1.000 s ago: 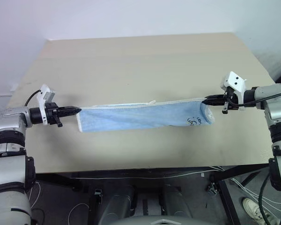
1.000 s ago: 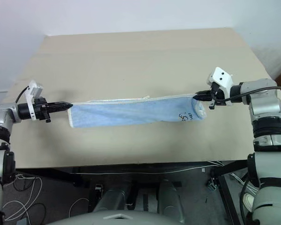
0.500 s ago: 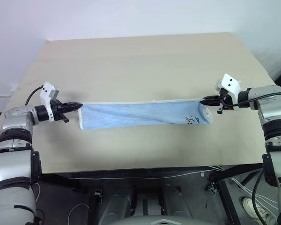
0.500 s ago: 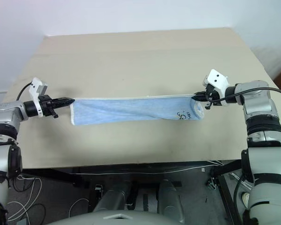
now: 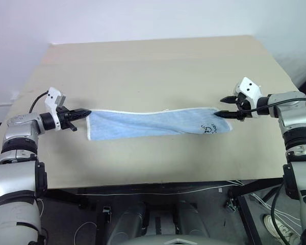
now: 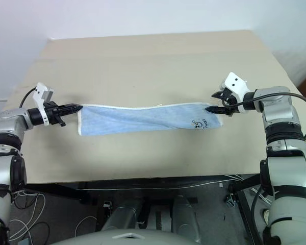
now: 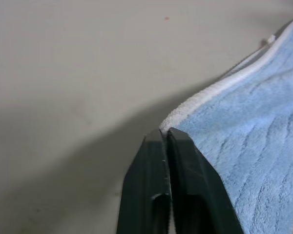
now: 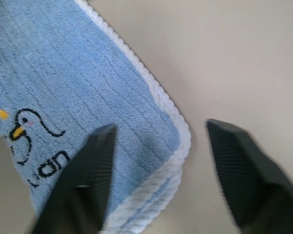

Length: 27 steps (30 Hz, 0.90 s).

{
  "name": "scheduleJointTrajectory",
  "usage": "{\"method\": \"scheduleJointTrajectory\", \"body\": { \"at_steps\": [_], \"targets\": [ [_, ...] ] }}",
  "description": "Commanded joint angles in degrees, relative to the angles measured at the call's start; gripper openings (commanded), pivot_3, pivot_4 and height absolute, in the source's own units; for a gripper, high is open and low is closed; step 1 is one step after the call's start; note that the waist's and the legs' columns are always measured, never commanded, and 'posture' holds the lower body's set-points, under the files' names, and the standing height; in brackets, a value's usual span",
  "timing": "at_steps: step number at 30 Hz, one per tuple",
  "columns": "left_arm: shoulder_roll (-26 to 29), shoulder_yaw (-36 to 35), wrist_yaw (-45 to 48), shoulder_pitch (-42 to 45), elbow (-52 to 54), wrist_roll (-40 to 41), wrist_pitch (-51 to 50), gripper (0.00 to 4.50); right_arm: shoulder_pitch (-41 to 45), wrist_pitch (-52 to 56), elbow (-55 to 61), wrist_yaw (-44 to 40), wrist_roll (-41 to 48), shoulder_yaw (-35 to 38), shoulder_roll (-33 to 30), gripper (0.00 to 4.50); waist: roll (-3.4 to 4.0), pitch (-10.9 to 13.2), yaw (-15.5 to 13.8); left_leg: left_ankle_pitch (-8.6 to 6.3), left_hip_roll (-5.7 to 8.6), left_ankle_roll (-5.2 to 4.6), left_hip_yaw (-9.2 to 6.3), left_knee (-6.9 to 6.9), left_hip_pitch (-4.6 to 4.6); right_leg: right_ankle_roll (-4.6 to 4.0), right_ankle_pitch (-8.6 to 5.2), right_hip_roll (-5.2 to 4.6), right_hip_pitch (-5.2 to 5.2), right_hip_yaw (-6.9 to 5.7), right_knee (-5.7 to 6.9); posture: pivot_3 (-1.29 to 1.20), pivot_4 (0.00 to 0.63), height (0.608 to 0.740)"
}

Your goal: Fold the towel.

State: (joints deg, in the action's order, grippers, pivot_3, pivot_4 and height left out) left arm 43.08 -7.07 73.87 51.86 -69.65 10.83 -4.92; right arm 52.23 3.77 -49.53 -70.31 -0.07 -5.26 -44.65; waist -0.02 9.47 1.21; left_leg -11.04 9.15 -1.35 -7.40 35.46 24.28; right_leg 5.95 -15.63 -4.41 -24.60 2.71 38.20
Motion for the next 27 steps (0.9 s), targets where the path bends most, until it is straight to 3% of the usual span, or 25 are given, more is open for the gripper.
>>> {"method": "scheduleJointTrajectory", "body": {
  "at_steps": [1, 7, 10, 15, 21, 24, 27],
  "targets": [
    [1.41, -1.76, 2.71, 0.61, 1.42, 0.98, -1.11, 1.36, 0.82, 0.39, 1.71, -0.51, 1.16, 1.74, -1.15, 4.5, 0.0, 0.0, 0.0, 0.0, 0.0, 0.0, 0.0, 0.0, 0.0, 0.0, 0.0, 0.0, 0.0, 0.0, 0.0, 0.0, 0.15, 0.74],
    [2.93, -3.13, 2.73, 0.24, 1.9, 0.9, -0.82, 3.38, 0.47, 1.6, 2.47, -0.3, 1.94, 2.48, -1.43, 4.5, 0.0, 0.0, 0.06, 0.0, 0.0, 0.0, 0.0, 0.01, 0.0, 0.0, 0.0, 0.0, 0.0, -0.01, 0.01, 0.0, 0.15, 0.74],
    [3.22, -5.18, 0.88, -0.26, 2.96, 1.92, 1.92, 4.38, 0.02, 7.22, 4.87, -0.55, 4.69, 4.85, -1.58, 4.5, 0.0, 0.0, 0.01, 0.0, 0.0, 0.0, -0.01, 0.01, 0.0, 0.0, 0.0, 0.0, 0.0, 0.0, 0.01, 0.0, 0.15, 0.74],
    [2.53, -8.8, 2.97, -2.03, 9.92, 6.36, 0.47, 4.45, -3.16, 30.12, 13.36, -1.32, 12.08, 9.71, -3.6, 4.5, 0.0, 0.0, -0.27, -0.01, 0.0, 0.0, -0.09, 0.07, 0.06, 0.0, 0.0, -0.02, 0.01, -0.04, -0.01, 0.0, 0.15, 0.74],
    [-1.25, -10.82, 2.25, -12.21, 34.0, 14.43, -8.6, 4.45, -9.2, 57.93, 24.29, 1.14, 23.28, 17.95, -7.1, 4.5, 0.02, -0.01, -0.37, -0.04, 0.02, -0.05, -0.16, 0.18, 0.15, 0.0, 0.01, -0.06, 0.03, -0.11, -0.03, 0.0, 0.15, 0.74],
    [-3.66, -8.76, 0.64, -20.3, 49.07, 16.7, -12.05, 4.45, -10.93, 69.62, 26.13, 5.46, 28.09, 24.92, -6.94, 4.5, 0.02, -0.01, -0.01, -0.05, 0.0, -0.05, -0.15, 0.17, 0.12, 0.0, 0.01, -0.06, 0.06, -0.07, -0.01, 0.0, 0.15, 0.74],
    [-4.95, -3.73, -0.3, -27.35, 58.07, 12.35, -7.04, 4.45, -13.14, 78.78, 27.64, 10.41, 31.48, 32.31, -5.07, 4.5, 0.03, -0.02, -0.24, -0.05, 0.0, -0.05, -0.14, 0.12, 0.1, -0.01, 0.01, -0.07, 0.06, -0.04, -0.02, 0.0, 0.15, 0.74]
  ]
}}
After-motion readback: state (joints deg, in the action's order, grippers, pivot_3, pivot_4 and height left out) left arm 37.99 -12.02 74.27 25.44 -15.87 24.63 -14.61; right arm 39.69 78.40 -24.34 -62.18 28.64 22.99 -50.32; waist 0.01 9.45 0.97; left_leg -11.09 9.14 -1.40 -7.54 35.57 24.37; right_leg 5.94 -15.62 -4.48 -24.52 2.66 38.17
